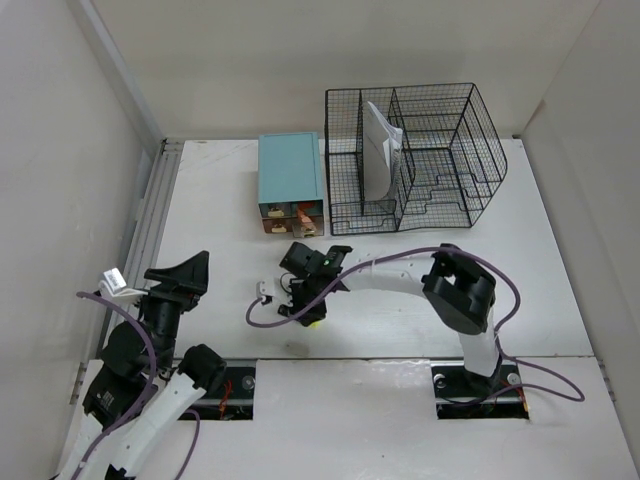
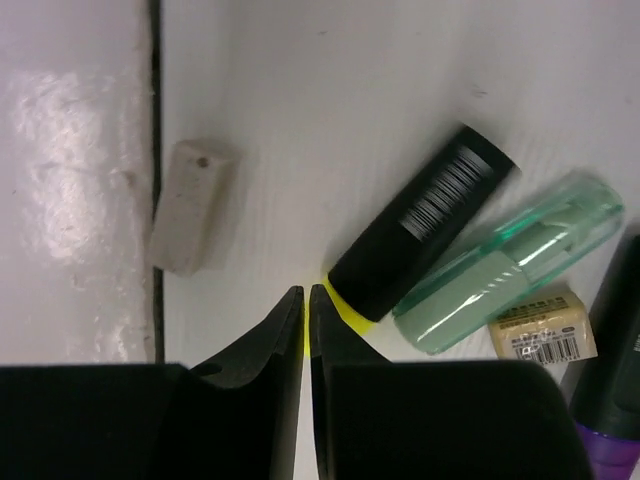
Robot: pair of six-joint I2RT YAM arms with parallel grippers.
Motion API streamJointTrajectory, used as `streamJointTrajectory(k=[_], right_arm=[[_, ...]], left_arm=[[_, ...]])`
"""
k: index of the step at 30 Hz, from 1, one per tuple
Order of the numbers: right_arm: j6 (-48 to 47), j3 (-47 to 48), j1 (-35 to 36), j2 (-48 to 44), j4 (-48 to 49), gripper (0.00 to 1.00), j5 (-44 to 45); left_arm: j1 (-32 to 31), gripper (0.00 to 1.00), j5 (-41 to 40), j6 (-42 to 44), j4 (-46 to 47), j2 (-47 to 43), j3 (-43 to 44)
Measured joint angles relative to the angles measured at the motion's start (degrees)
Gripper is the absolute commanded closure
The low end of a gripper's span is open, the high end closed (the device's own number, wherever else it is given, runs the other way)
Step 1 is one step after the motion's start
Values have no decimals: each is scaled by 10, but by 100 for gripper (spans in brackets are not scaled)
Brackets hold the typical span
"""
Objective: Organize the desk
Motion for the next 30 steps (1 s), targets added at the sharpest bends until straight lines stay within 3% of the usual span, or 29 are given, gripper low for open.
streamJointTrajectory(k=[9,30], right_arm=[[56,46,-9,29,26,86,37],[71,64,-9,47,60,82,125]], left_arm=[[0,27,-3,0,-19,0,0],[0,27,-5,5,-20,0,0]])
